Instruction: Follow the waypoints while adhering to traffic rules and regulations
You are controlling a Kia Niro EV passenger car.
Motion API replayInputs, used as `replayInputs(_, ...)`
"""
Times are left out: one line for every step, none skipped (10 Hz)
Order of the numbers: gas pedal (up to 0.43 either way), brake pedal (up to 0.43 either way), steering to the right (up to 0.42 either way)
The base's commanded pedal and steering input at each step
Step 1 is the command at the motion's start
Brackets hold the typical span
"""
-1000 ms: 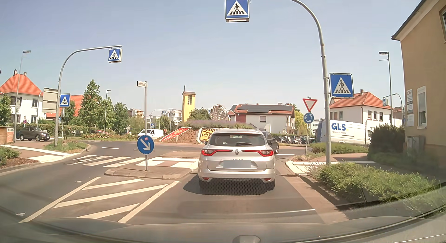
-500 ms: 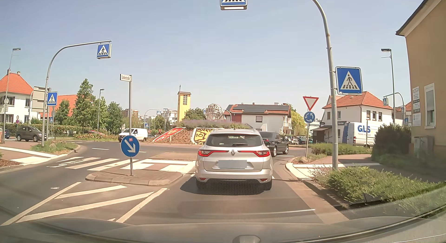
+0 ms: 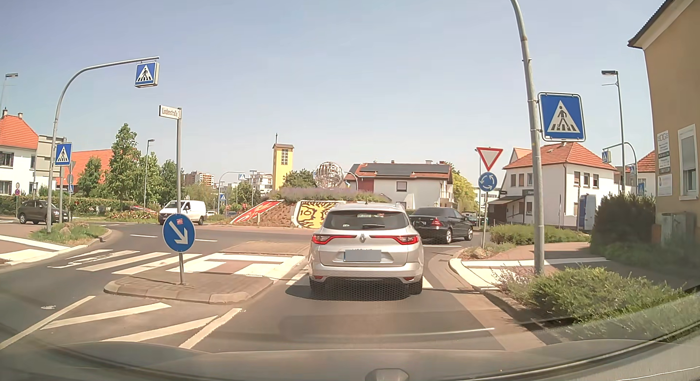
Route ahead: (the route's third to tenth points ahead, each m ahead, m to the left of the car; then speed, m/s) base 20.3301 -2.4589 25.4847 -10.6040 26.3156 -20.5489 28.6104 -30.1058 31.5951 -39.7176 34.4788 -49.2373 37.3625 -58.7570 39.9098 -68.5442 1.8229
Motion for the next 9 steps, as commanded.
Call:
replayInputs(0.000, 0.043, 0.041)
replayInputs(0.000, 0.055, 0.037)
replayInputs(0.000, 0.061, 0.035)
replayInputs(0.000, 0.067, 0.035)
replayInputs(0.000, 0.073, 0.036)
replayInputs(0.000, 0.079, 0.036)
replayInputs(0.000, 0.079, 0.036)
replayInputs(0.000, 0.073, 0.035)
replayInputs(0.000, 0.067, 0.031)
